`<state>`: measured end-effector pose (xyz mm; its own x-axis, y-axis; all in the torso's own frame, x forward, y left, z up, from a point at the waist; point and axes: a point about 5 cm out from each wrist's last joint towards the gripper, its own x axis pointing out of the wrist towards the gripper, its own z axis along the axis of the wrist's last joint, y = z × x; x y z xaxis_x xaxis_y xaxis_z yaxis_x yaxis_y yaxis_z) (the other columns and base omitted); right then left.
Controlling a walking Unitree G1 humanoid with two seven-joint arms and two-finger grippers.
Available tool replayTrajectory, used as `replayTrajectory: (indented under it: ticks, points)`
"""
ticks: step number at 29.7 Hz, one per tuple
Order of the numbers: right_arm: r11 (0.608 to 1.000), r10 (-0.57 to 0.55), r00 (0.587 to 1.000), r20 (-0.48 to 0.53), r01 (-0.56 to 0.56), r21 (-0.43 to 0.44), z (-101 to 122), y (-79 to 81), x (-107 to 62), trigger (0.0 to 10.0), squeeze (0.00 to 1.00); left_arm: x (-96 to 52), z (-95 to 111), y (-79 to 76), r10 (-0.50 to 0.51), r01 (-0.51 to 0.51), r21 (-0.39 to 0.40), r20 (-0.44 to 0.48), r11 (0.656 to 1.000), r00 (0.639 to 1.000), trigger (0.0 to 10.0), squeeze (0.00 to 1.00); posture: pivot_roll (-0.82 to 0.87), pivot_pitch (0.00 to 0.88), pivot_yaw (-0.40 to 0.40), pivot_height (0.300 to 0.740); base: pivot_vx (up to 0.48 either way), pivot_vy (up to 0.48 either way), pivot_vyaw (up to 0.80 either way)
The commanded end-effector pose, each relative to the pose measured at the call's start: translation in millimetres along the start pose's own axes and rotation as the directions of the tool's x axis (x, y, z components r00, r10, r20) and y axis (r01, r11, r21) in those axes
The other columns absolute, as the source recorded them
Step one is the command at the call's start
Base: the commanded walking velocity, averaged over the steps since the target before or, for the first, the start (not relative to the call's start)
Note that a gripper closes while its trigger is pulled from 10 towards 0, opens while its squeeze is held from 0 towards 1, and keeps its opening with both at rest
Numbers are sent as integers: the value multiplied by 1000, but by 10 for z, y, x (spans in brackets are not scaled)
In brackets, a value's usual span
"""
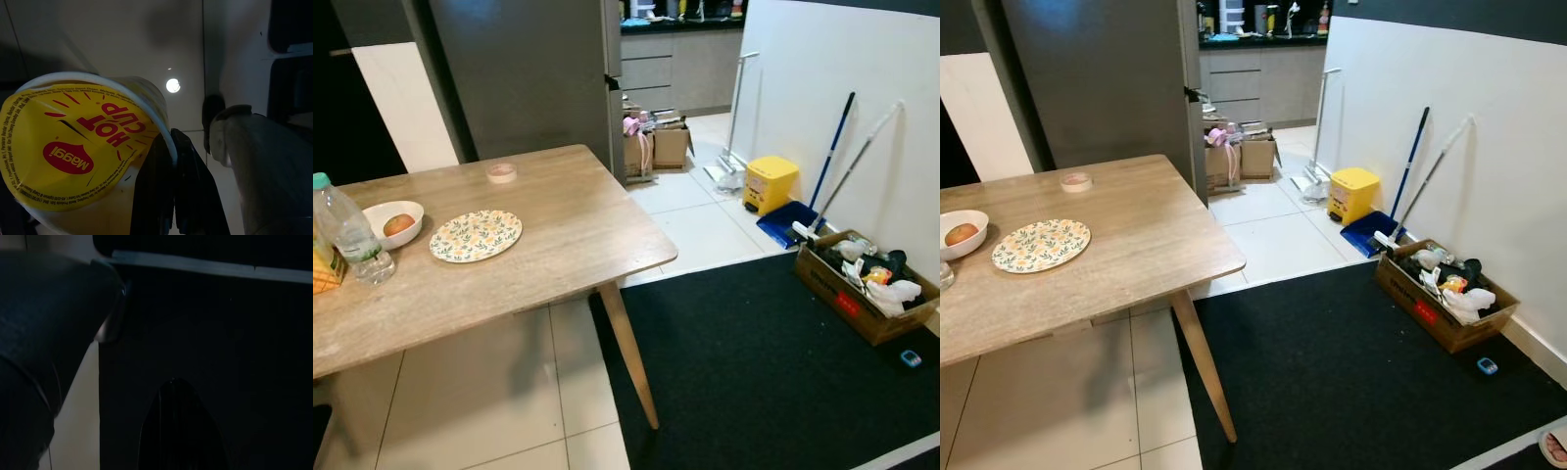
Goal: Restocking fridge
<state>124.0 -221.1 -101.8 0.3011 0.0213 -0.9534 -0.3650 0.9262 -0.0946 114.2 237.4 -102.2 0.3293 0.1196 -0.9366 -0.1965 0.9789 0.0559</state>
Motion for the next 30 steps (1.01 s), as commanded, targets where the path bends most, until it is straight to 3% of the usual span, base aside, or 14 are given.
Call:
replayTrajectory:
  ticks: [1,30]
  points:
    - [1000,4,1000,1,-4,7,-16,-18,-7,10000,0,4,-23,-45,-16,16,5,-10,1000,1000,10000,0,-87,0,25,740,0,-465,0]
    - [1000,15,1000,12,-15,9,59,49,14,10000,0,4,-58,-71,-30,30,14,-17,999,999,10000,0,-87,0,27,740,0,-470,0]
